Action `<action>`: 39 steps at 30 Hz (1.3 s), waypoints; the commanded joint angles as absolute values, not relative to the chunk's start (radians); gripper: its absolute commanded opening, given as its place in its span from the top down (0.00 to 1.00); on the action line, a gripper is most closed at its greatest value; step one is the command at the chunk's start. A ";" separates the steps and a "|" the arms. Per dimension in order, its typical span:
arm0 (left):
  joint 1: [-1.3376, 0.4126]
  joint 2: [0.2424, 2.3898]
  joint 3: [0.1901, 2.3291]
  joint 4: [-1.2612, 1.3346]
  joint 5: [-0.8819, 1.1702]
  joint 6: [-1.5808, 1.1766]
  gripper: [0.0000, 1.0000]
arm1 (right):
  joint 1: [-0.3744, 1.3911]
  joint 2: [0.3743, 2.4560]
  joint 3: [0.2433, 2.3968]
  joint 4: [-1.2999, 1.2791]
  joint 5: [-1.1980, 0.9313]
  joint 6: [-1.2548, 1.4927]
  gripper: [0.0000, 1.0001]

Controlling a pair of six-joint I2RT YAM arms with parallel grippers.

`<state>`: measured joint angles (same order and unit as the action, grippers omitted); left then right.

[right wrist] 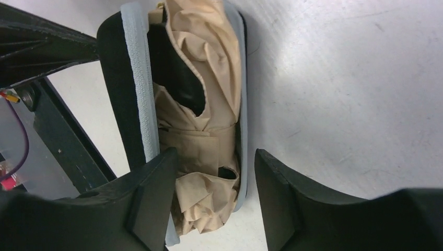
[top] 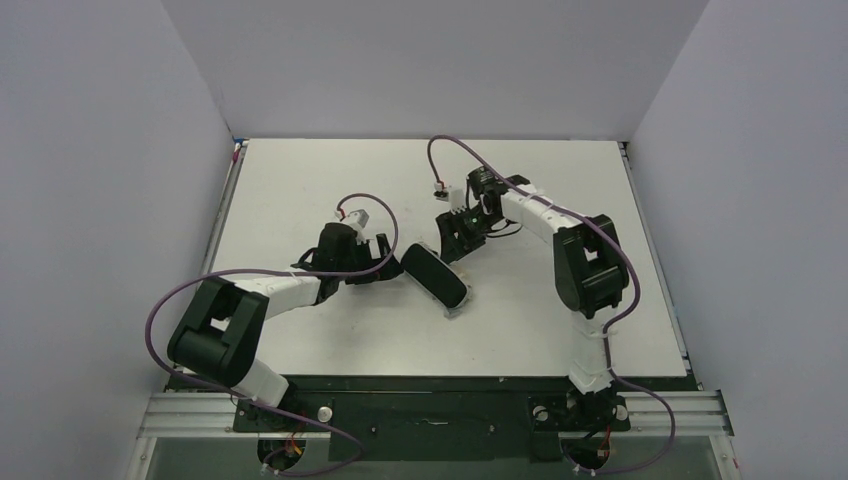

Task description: Open the umbrella

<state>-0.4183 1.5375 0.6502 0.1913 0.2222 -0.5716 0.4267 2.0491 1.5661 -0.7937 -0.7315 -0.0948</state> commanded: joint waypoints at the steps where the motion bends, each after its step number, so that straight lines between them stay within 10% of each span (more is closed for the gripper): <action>1: -0.426 1.546 0.664 0.253 0.227 -0.598 0.07 | 0.471 1.970 1.570 -0.830 -0.766 -0.166 0.43; 30: -0.092 1.243 0.536 0.149 0.192 -0.584 0.03 | 0.740 1.884 1.431 -0.703 -0.043 -0.177 0.32; 39: -0.090 1.203 0.528 0.147 0.170 -0.541 0.03 | 0.728 1.943 1.382 -0.674 0.042 -0.202 0.63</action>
<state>-0.0956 1.2396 0.5194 0.1379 0.1844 -0.5785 0.7422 1.9102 1.4143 -0.7174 -0.0662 -0.1925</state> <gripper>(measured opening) 0.970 0.477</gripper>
